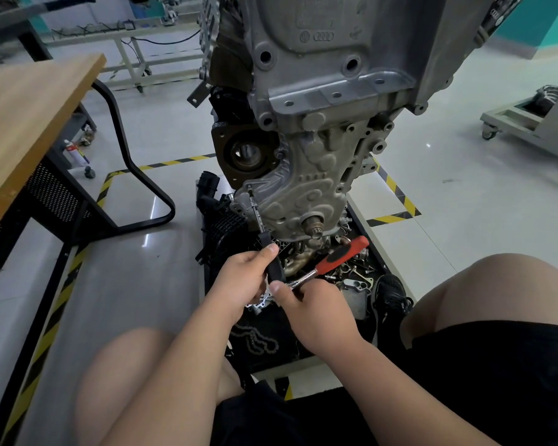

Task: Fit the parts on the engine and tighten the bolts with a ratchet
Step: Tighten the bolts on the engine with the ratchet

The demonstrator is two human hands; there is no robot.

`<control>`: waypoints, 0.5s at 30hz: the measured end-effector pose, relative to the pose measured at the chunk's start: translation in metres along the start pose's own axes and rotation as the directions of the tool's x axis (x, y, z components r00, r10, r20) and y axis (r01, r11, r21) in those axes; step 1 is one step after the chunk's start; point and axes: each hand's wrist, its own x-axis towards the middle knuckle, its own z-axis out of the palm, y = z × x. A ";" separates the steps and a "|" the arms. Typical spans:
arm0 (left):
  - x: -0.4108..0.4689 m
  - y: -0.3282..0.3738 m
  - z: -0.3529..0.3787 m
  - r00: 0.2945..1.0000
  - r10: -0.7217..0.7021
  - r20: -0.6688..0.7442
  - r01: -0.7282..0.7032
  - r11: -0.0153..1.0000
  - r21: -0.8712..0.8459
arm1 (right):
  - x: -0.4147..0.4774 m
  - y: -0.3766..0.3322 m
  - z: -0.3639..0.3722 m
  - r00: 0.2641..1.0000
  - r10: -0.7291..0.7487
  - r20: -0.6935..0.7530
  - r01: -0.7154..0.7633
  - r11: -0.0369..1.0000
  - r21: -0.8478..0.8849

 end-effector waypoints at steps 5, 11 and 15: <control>-0.001 0.002 0.001 0.999 0.006 0.042 -0.004 0.999 -0.047 | -0.004 0.001 0.004 0.977 0.122 0.174 -0.187 0.880 0.436; -0.002 0.001 0.000 0.997 0.019 0.069 -0.014 0.997 -0.074 | -0.005 -0.006 0.013 0.900 0.213 0.380 -0.429 0.589 0.685; -0.002 0.001 0.002 0.996 0.020 0.090 -0.014 0.998 -0.066 | -0.008 -0.012 0.012 0.833 0.180 0.522 -0.552 0.298 0.779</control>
